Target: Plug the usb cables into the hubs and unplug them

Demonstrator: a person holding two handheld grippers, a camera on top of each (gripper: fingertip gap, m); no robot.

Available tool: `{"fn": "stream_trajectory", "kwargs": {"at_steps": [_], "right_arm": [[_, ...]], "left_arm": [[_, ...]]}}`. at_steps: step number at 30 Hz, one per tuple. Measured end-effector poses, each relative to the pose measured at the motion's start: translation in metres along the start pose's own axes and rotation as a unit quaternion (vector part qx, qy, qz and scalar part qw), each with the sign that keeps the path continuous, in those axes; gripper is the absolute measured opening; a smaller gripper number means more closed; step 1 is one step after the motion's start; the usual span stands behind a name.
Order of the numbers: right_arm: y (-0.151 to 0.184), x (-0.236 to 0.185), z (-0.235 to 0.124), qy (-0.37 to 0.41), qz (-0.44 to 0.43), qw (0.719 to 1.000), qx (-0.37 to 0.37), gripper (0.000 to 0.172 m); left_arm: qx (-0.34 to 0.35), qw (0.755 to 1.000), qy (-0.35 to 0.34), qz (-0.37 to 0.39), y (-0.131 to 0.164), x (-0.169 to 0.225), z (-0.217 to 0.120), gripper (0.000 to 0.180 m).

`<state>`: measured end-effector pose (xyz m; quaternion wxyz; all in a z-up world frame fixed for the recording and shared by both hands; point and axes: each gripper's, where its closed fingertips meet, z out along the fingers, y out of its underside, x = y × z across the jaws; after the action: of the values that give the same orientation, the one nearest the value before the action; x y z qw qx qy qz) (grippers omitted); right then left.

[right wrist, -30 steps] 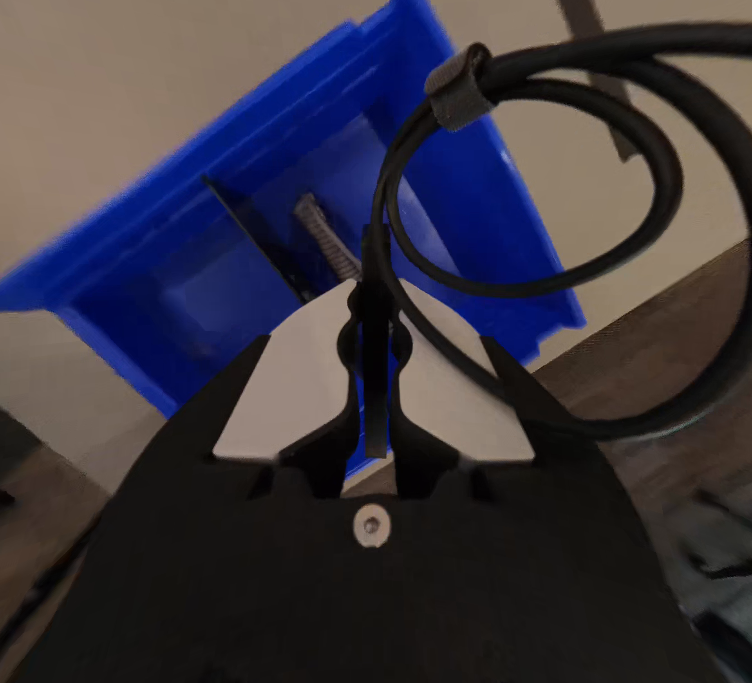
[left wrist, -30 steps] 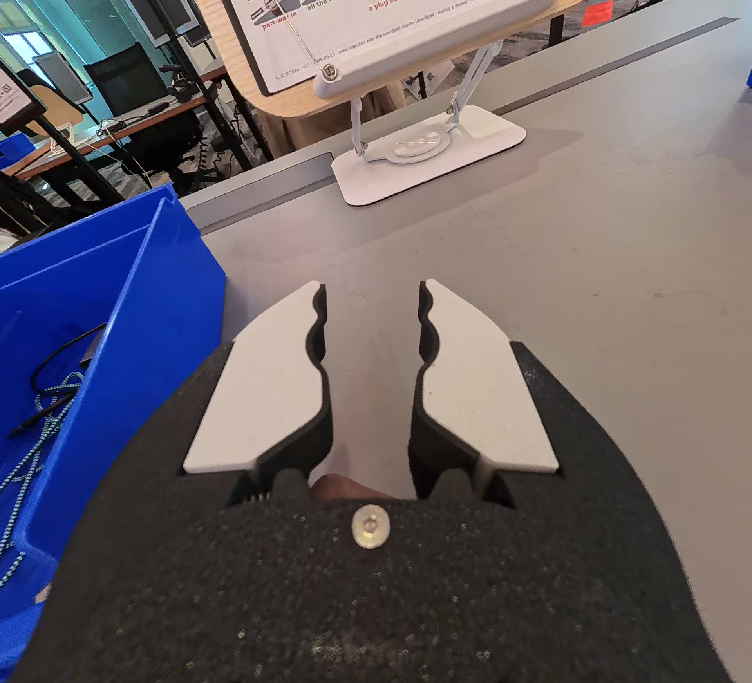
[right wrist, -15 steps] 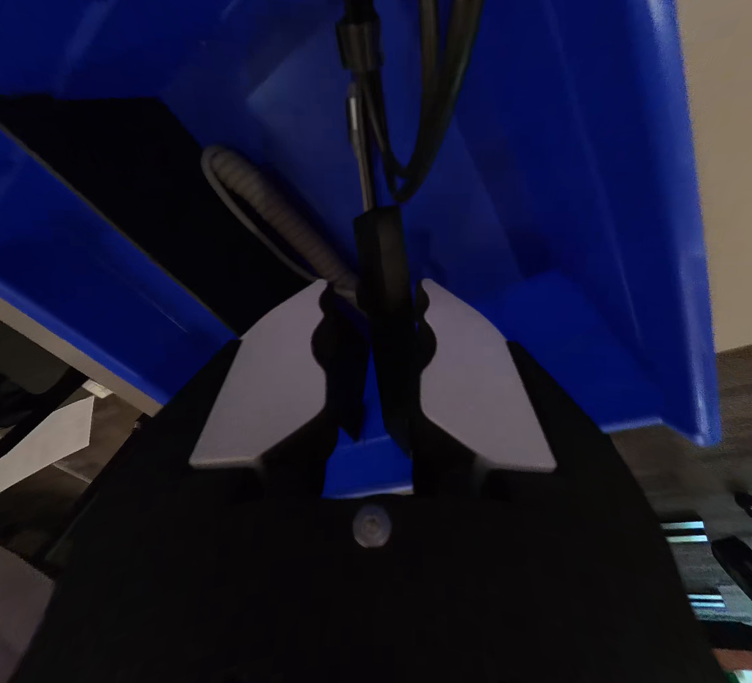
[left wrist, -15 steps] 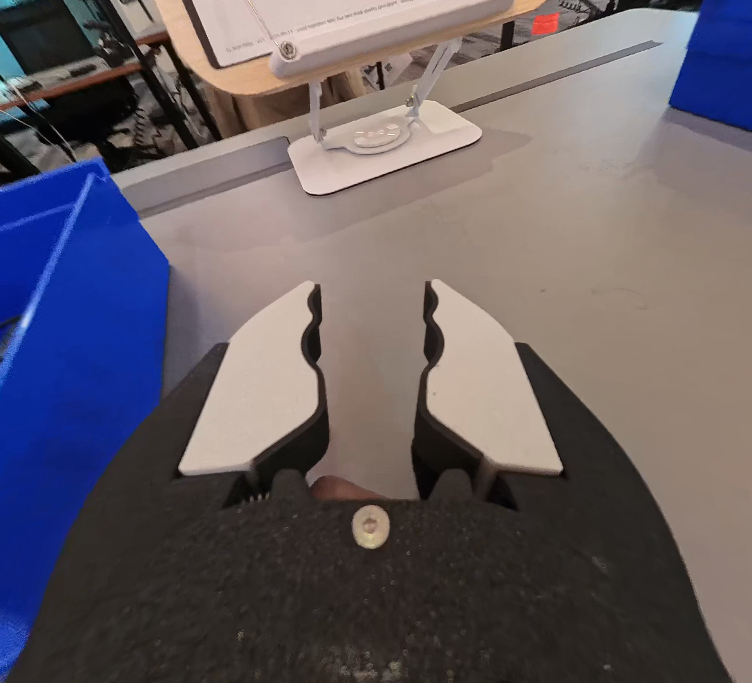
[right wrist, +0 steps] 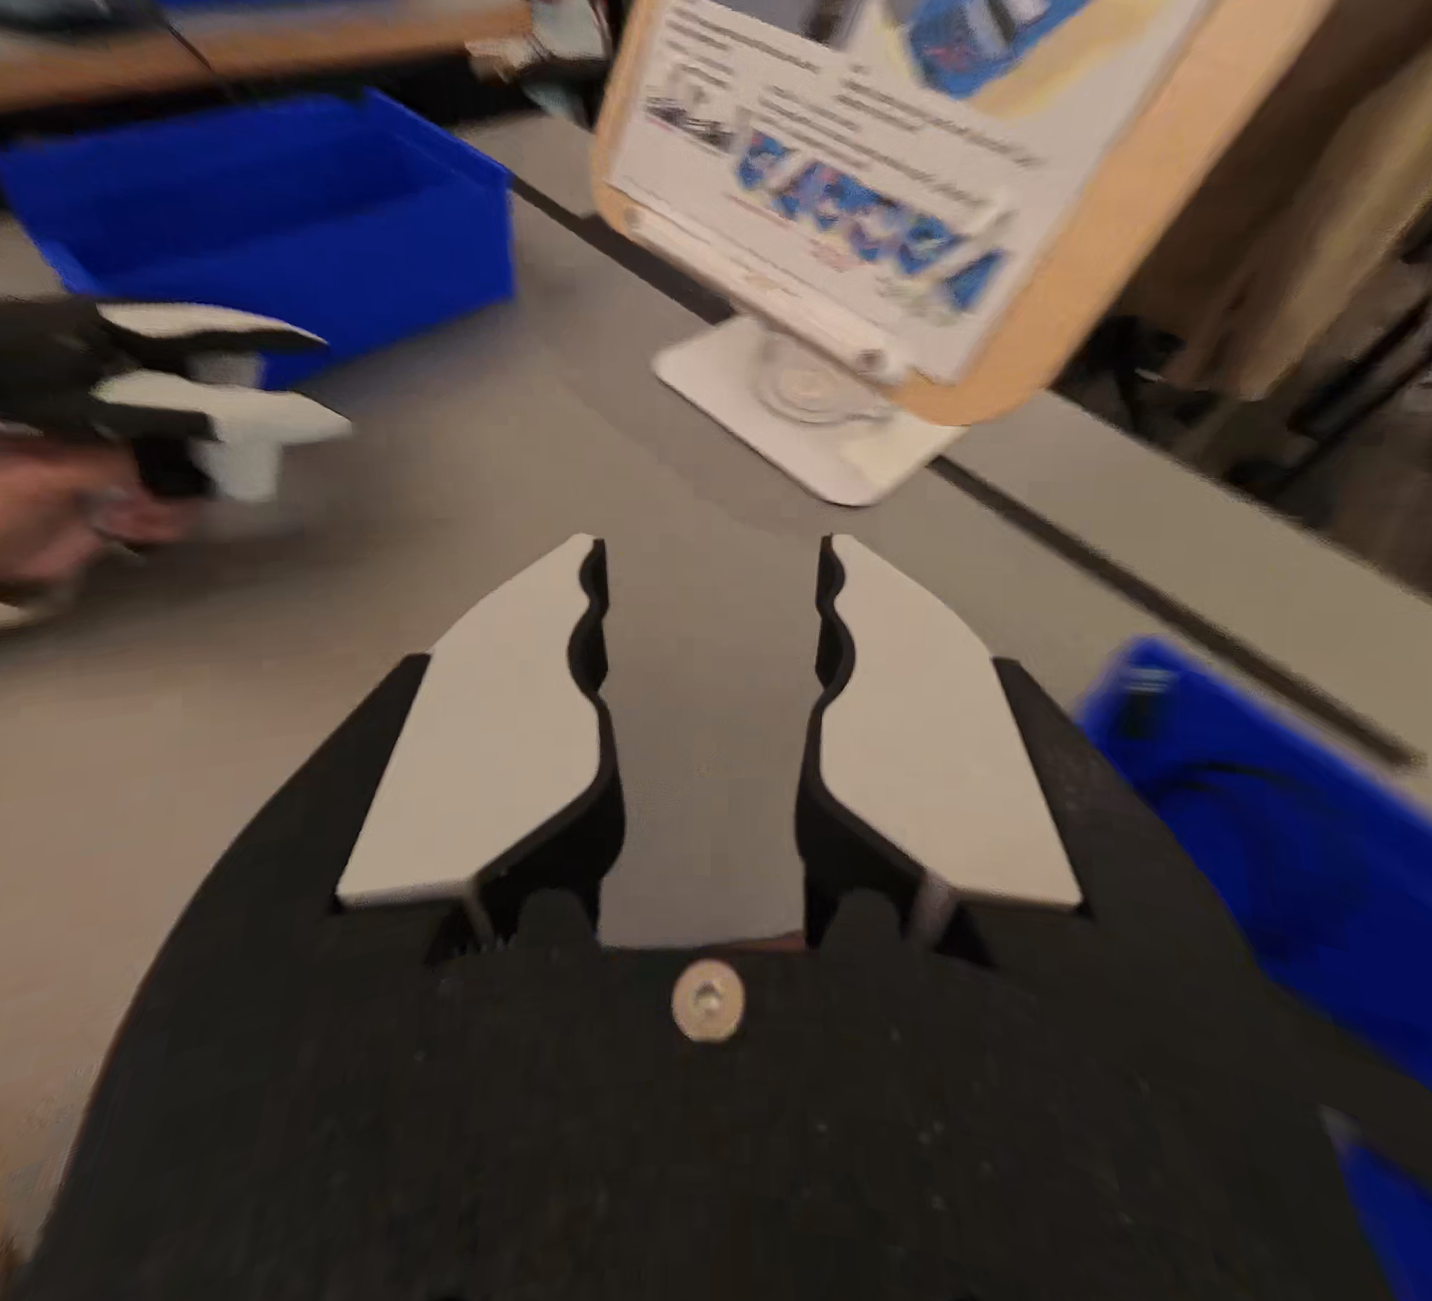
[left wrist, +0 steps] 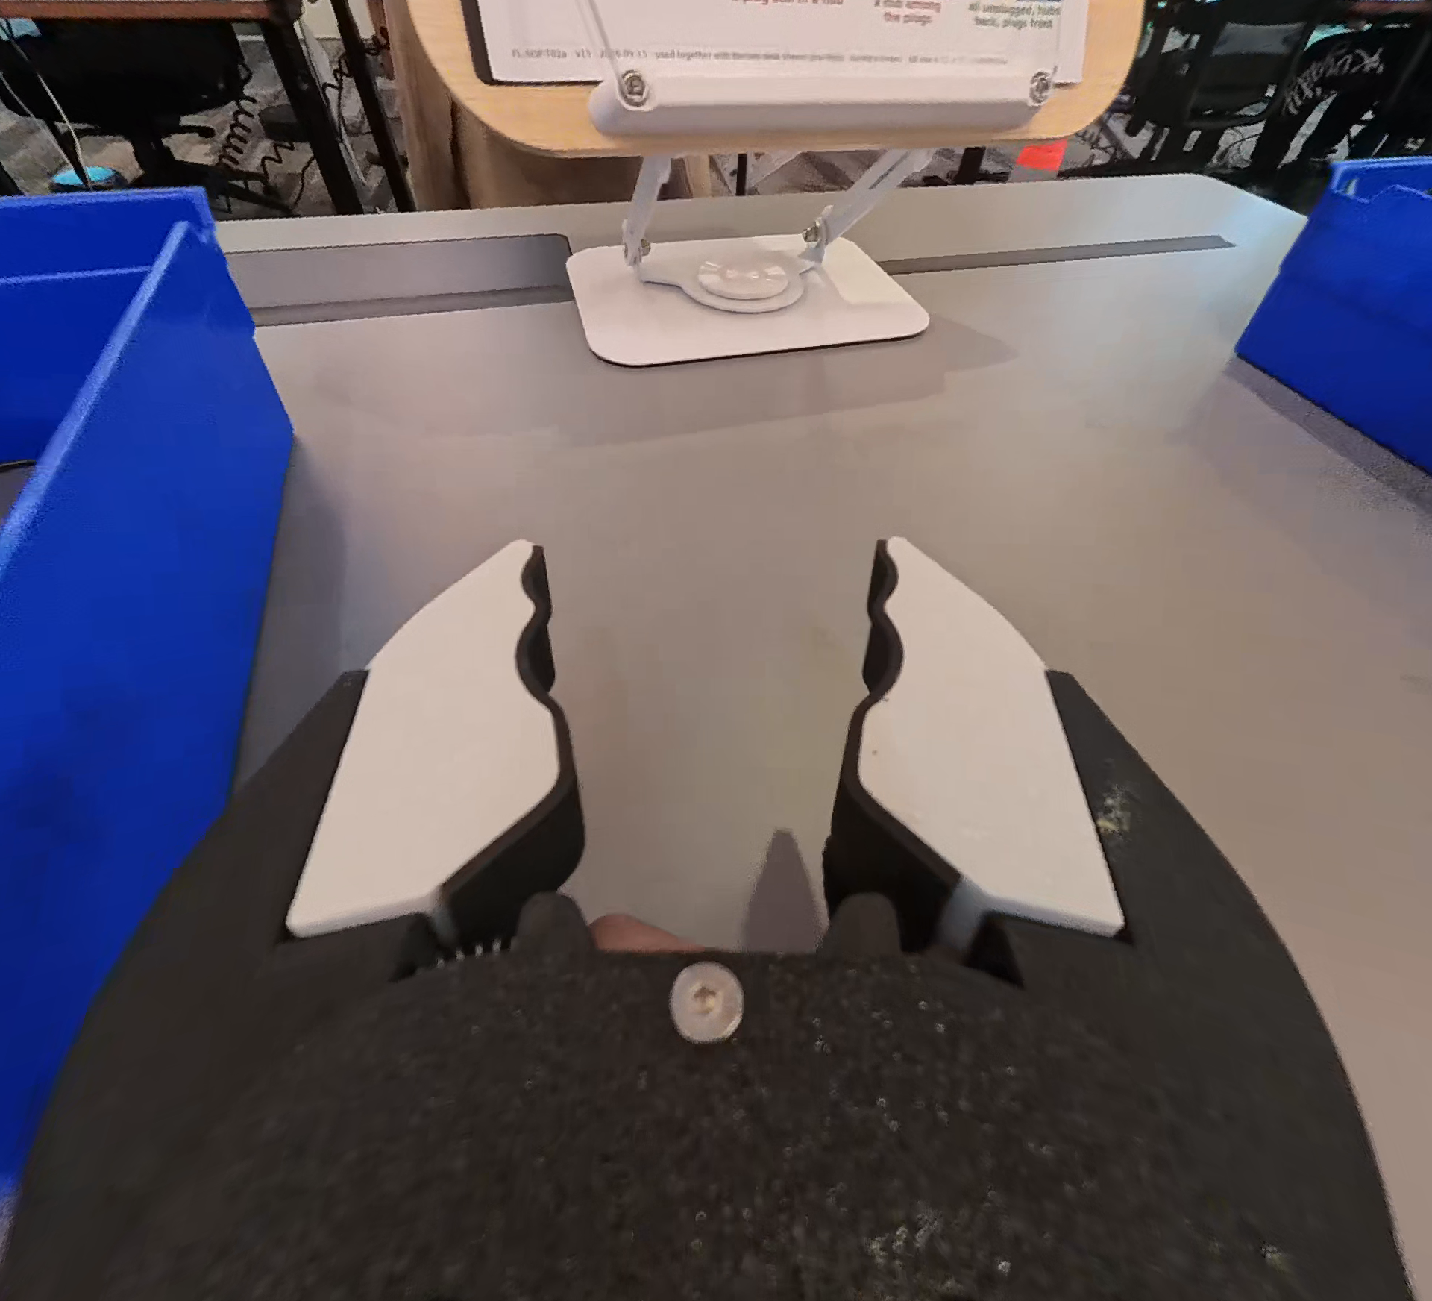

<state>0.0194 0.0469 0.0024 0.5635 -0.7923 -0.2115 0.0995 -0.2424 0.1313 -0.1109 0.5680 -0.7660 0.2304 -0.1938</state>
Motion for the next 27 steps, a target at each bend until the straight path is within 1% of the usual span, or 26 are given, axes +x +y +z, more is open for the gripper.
{"fn": "stream_trajectory", "kwargs": {"at_steps": [2, 4, 6, 8, 9, 10, 13, 15, 19, 22, 25, 27], "right_arm": [[0.026, -0.052, 0.032, -0.028, 0.058, 0.998, 0.019, 0.058], [0.050, -0.079, 0.059, -0.013, 0.082, 0.996, 0.028, 0.059], [0.066, -0.090, 0.073, 0.015, 0.089, 0.995, 0.046, 0.058], [0.075, -0.090, 0.076, 0.046, 0.086, 0.993, 0.071, 0.051], [0.082, -0.090, 0.077, 0.058, 0.075, 0.993, 0.069, 0.052], [0.087, -0.086, 0.076, 0.078, 0.067, 0.993, 0.059, 0.058], [0.076, -0.086, 0.062, 0.089, 0.051, 0.990, 0.099, 0.047], [0.079, -0.087, 0.064, 0.085, 0.052, 0.991, 0.092, 0.050], [0.080, -0.094, 0.067, 0.062, 0.064, 0.992, 0.091, 0.050], [0.083, -0.097, 0.069, 0.064, 0.050, 0.994, 0.079, 0.050], [0.083, -0.098, 0.070, 0.072, 0.031, 0.994, 0.077, 0.049], [0.084, -0.099, 0.070, 0.070, 0.033, 0.994, 0.074, 0.049]], "left_arm": [[0.002, 1.000, 0.002, 0.006, 0.001, 0.007, -0.004, 0.080], [0.007, 1.000, 0.004, 0.008, 0.002, 0.014, -0.009, 0.079], [0.010, 1.000, 0.010, 0.012, 0.006, 0.021, -0.013, 0.074], [0.004, 1.000, 0.014, 0.017, 0.011, 0.024, -0.014, 0.072], [0.005, 1.000, 0.016, 0.016, 0.011, 0.025, -0.015, 0.072], [0.005, 1.000, 0.016, 0.014, 0.011, 0.023, -0.015, 0.072], [0.000, 1.000, 0.019, 0.003, 0.013, 0.021, -0.014, 0.072], [0.001, 1.000, 0.020, 0.003, 0.013, 0.021, -0.014, 0.071], [-0.004, 1.000, 0.020, 0.017, 0.015, 0.025, -0.013, 0.071], [-0.008, 0.999, 0.021, 0.027, 0.016, 0.027, -0.012, 0.071], [-0.014, 0.999, 0.023, 0.023, 0.017, 0.027, -0.011, 0.071], [-0.015, 1.000, 0.022, 0.016, 0.017, 0.025, -0.011, 0.071]]}}
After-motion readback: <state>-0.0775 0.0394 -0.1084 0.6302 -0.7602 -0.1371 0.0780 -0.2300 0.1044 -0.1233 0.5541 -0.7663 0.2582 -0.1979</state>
